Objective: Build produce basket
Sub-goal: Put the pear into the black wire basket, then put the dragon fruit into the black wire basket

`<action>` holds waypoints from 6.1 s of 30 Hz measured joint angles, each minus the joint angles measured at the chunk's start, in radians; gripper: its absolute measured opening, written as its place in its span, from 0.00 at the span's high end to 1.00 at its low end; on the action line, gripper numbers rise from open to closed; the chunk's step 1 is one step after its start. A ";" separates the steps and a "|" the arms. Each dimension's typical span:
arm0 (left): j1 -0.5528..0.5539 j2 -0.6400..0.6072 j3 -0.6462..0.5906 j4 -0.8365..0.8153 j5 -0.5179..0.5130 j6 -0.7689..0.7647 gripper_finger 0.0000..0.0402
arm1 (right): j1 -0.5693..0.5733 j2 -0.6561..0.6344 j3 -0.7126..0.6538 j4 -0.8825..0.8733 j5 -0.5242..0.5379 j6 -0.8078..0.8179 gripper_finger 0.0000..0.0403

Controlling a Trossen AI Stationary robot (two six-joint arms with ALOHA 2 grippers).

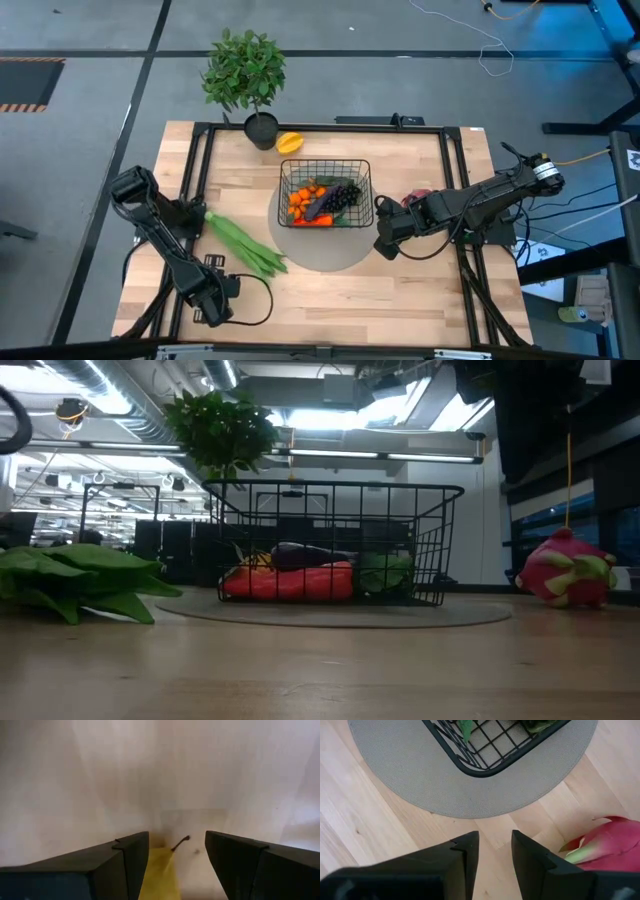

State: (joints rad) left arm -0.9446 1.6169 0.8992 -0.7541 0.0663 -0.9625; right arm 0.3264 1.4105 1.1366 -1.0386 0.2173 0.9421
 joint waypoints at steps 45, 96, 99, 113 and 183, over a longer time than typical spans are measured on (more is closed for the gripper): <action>0.009 0.001 -0.005 0.020 -0.020 -0.107 1.00 | 0.000 0.000 -0.001 0.001 0.000 0.000 0.74; 0.858 0.038 0.907 -0.345 -0.628 0.999 0.83 | 0.000 0.000 -0.001 0.000 0.000 -0.031 0.74; 0.881 0.043 0.902 -0.369 -0.628 0.992 0.79 | 0.000 0.000 0.000 0.000 -0.003 -0.031 0.74; 0.884 0.024 0.903 -0.547 -0.628 0.898 0.78 | 0.007 0.001 0.000 -0.005 -0.009 -0.031 0.74; 0.894 0.024 0.903 -0.674 -0.630 0.782 0.78 | 0.173 0.256 0.000 -0.430 0.137 0.992 0.73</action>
State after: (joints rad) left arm -0.0505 1.6413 1.8019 -1.4281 -0.5639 -0.1809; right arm 0.4992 1.6669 1.1364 -1.4681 0.3547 1.9343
